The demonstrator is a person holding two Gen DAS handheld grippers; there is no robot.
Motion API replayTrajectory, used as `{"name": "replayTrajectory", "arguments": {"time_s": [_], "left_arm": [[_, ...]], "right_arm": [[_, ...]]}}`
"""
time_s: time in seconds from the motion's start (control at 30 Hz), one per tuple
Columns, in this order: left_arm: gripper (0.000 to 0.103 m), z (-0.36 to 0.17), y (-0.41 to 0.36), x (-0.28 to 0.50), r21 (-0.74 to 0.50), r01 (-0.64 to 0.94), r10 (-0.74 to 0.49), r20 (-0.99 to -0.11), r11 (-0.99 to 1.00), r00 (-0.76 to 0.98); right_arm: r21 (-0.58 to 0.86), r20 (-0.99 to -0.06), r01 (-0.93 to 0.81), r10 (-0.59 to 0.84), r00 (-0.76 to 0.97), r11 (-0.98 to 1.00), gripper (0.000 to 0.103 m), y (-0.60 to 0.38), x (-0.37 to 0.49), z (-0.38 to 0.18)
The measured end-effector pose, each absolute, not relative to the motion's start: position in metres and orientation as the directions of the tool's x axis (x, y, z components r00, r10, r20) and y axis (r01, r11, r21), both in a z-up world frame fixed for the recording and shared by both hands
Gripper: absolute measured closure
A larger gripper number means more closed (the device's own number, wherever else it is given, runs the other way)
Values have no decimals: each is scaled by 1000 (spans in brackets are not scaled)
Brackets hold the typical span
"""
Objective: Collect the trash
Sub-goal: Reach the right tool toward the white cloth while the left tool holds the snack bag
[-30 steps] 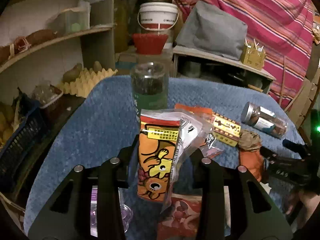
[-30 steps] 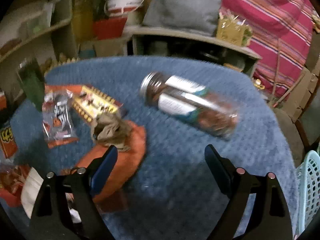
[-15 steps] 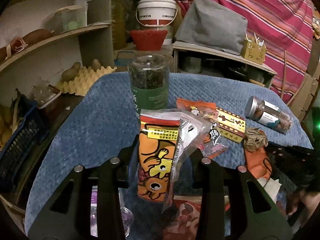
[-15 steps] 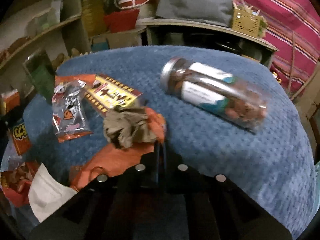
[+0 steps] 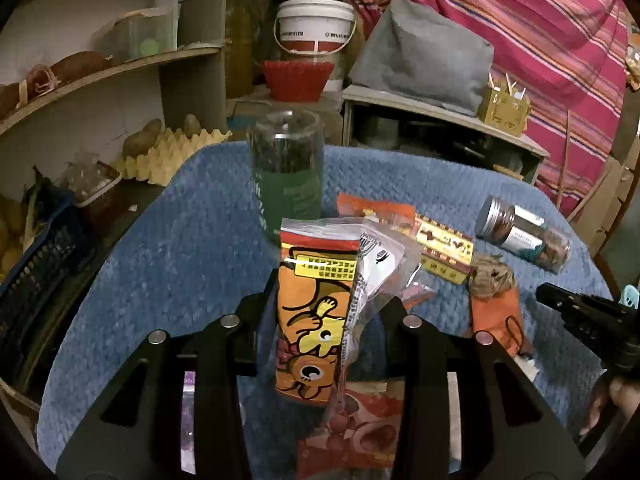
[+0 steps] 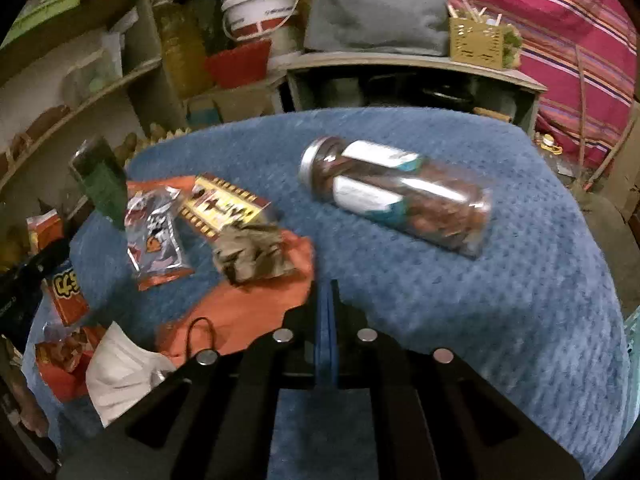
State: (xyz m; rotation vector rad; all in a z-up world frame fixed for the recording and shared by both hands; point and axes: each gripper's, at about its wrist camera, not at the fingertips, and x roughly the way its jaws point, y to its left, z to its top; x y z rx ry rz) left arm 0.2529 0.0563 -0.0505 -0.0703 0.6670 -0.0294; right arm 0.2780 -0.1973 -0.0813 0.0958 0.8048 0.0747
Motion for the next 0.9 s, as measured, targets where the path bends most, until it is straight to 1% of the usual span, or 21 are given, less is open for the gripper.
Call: {"name": "replayTrajectory", "arguments": {"time_s": [0.03,0.07,0.1,0.13,0.2,0.33,0.4,0.47,0.57,0.6,0.63,0.7,0.77,0.9], "left_arm": [[66,-52,57,253,-69,4,-46,-620,998,783],[66,-53,57,252,-64,3,-42,-622,998,782],[66,-55,58,252,-58,3,-39,-625,998,780],[66,-56,59,252,-53,3,-35,-627,999,778],[66,-57,62,252,-48,-1,-29,-630,999,776],[66,-60,68,254,-54,-6,-30,-638,999,769],[66,-62,69,256,-51,-9,-26,-642,999,766],[66,-63,69,258,-53,-10,-27,-645,999,763],[66,-64,70,261,-60,-12,-30,-649,998,760],[66,-65,70,262,-62,-14,-30,-651,998,758],[66,-65,70,262,-62,-15,-29,-652,998,758],[66,-65,69,262,-60,-14,-28,-652,998,757],[66,-65,68,260,-56,-12,-27,-651,998,759],[66,-64,66,259,-55,-11,-28,-647,998,762]], "right_arm": [[111,-723,-32,103,684,993,77,-193,280,-84],[106,-730,-30,98,676,994,63,-189,280,-87],[102,-732,-27,93,675,994,41,-186,280,-89],[96,-728,-22,85,680,995,38,-183,279,-90],[81,-730,-22,74,679,996,38,-176,279,-91],[109,-762,-52,117,637,993,38,-161,284,-101],[85,-760,-57,102,642,995,38,-154,286,-102],[38,-759,-77,79,646,996,44,-145,288,-102],[-3,-754,-115,74,653,993,71,-135,287,-102],[-2,-755,-133,86,651,991,74,-133,286,-102],[-30,-749,-136,68,659,990,87,-129,284,-101],[-79,-738,-138,35,674,987,98,-125,279,-99],[-69,-732,-139,45,680,988,101,-127,276,-97],[-47,-721,-121,50,691,992,102,-143,269,-90]]}}
